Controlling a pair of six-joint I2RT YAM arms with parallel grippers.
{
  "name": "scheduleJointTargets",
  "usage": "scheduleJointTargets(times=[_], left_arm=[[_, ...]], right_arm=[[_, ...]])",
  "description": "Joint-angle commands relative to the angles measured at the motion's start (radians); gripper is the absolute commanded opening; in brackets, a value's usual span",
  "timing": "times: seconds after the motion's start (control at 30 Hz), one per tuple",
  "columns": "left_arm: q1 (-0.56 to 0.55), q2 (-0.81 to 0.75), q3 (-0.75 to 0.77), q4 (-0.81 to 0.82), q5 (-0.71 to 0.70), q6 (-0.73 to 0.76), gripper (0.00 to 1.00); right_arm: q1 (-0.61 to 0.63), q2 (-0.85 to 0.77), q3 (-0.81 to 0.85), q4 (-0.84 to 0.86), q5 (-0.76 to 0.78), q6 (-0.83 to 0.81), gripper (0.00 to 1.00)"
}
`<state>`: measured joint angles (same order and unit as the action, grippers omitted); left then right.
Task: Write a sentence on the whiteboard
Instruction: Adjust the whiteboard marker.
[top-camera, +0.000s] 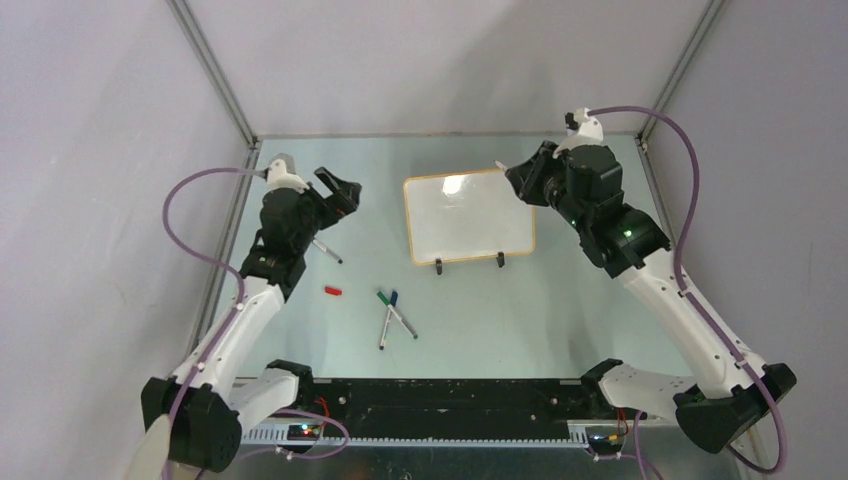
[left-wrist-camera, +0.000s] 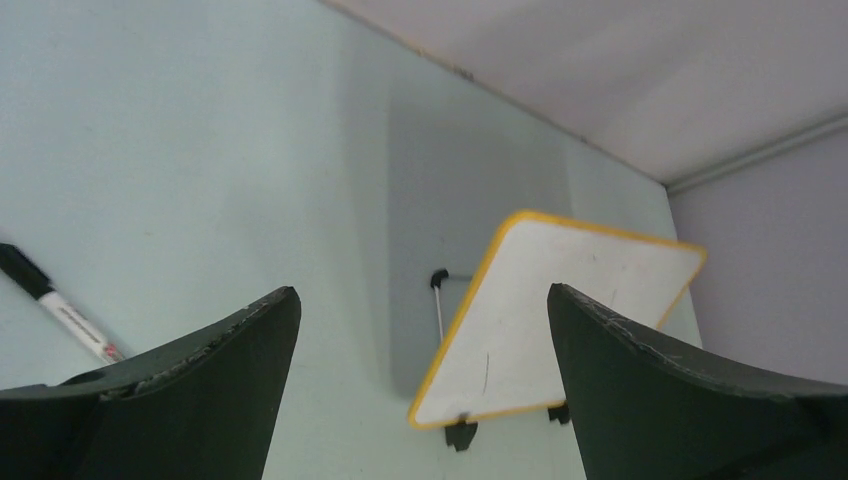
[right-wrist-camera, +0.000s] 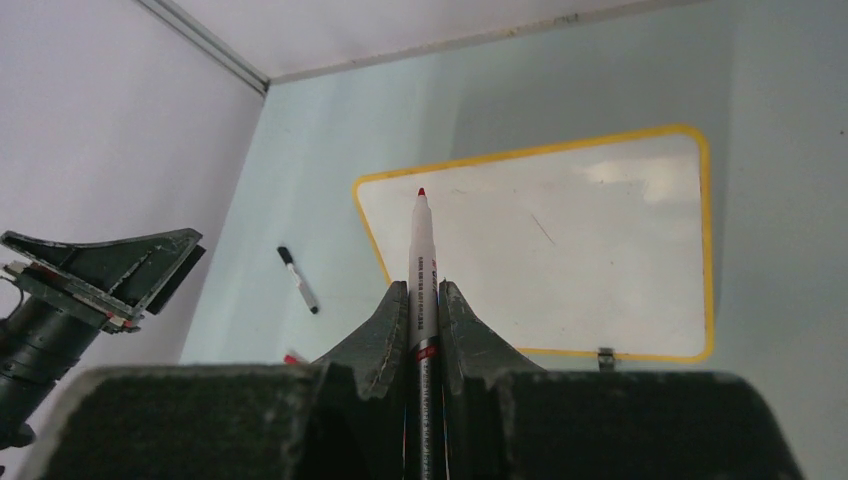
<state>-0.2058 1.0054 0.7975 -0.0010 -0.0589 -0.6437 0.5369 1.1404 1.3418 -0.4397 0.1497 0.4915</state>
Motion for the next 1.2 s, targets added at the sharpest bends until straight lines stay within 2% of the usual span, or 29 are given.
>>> scheduleJointTargets(times=[0.0,0.1,0.17,0.4,0.5,0.67,0.77,0.9,1.0,1.1,1.17], left_arm=[[0.010,0.044,-0.047,0.091,0.172,0.008,0.99],[0.010,0.058,-0.153,0.303,0.246,-0.070,0.99],[0.009,0.071,-0.193,0.355,0.265,-0.121,0.99],[0.010,0.134,-0.132,0.202,0.295,-0.102,0.99],[0.009,0.118,-0.142,0.230,0.299,-0.096,0.99],[0.007,0.125,-0.171,0.335,0.285,-0.126,0.99],[0.003,0.168,-0.178,0.381,0.298,-0.141,0.99],[-0.010,0.259,-0.228,0.559,0.328,-0.155,0.99],[-0.023,0.303,-0.244,0.671,0.351,-0.138,0.97],[-0.026,0.344,-0.218,0.656,0.360,-0.134,0.96],[-0.028,0.363,-0.206,0.658,0.377,-0.135,0.99]], right_arm=[[0.003,0.011,-0.043,0.049,-0.012,-0.026,0.00],[0.020,0.038,-0.056,0.056,-0.010,-0.019,0.00],[0.033,0.058,-0.056,0.053,0.006,0.000,0.00],[0.109,0.125,-0.056,0.053,0.175,0.094,0.00],[0.141,0.133,-0.055,0.025,0.343,0.210,0.00],[0.144,0.125,-0.051,-0.007,0.362,0.309,0.00],[0.142,0.112,-0.052,0.022,0.311,0.259,0.00],[0.133,0.108,-0.052,0.020,0.343,0.224,0.00],[0.118,0.115,-0.053,0.018,0.311,0.129,0.00],[0.114,0.109,-0.074,0.026,0.280,0.078,0.00],[0.114,0.088,-0.113,0.067,0.249,0.049,0.00]])
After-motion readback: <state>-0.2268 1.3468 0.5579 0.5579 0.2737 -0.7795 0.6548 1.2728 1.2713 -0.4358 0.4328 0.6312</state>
